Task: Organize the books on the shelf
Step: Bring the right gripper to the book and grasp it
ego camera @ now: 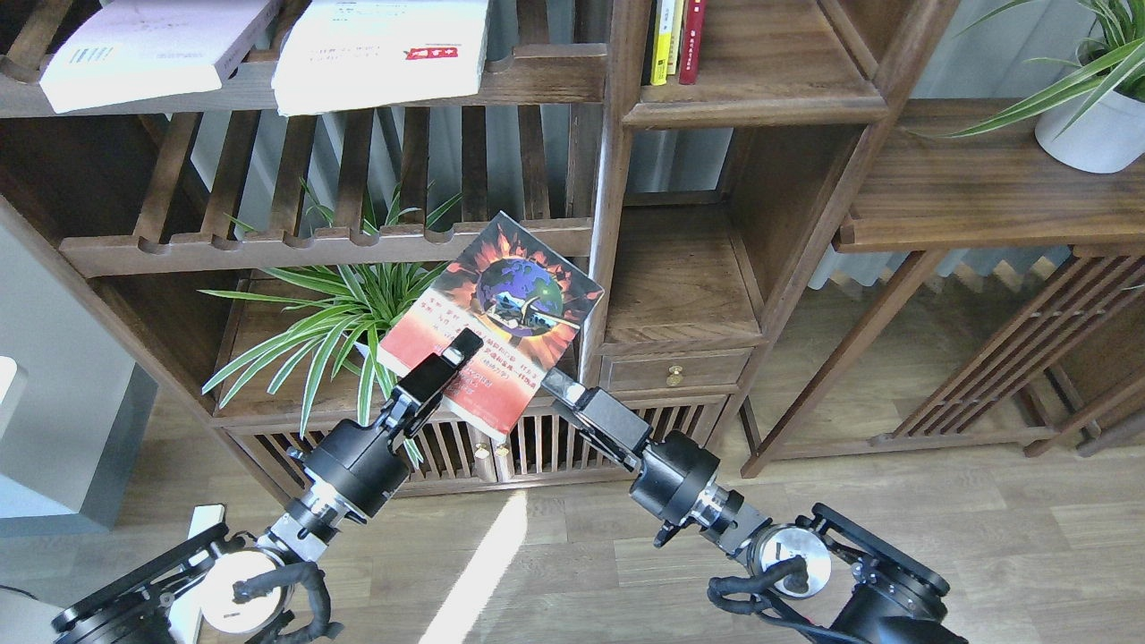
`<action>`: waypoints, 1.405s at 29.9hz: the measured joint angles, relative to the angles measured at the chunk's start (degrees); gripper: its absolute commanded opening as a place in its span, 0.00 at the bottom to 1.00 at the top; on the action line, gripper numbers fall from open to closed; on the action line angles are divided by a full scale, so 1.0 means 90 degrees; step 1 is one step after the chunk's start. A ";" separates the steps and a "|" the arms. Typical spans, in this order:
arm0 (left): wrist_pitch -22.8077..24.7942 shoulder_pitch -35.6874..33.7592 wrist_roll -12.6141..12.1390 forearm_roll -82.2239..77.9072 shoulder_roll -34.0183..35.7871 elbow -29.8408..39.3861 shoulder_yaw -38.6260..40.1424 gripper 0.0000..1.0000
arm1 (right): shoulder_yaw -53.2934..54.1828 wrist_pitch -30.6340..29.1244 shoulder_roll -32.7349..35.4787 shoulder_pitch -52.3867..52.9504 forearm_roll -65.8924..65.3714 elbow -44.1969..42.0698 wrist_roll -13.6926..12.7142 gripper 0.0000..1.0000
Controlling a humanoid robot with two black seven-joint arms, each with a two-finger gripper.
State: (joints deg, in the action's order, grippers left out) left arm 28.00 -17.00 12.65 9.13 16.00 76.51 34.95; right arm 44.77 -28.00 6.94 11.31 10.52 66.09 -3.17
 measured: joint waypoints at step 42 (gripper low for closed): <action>0.0000 0.0078 -0.0266 -0.0007 0.0098 0.0368 -0.0389 0.04 | 0.0088 0.0000 -0.0331 0.0098 0.0259 -0.0069 0.0009 0.65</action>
State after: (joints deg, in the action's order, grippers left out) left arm 28.00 -16.31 10.25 9.07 16.88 79.83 31.45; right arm 45.55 -28.00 3.97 12.19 12.85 65.48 -3.09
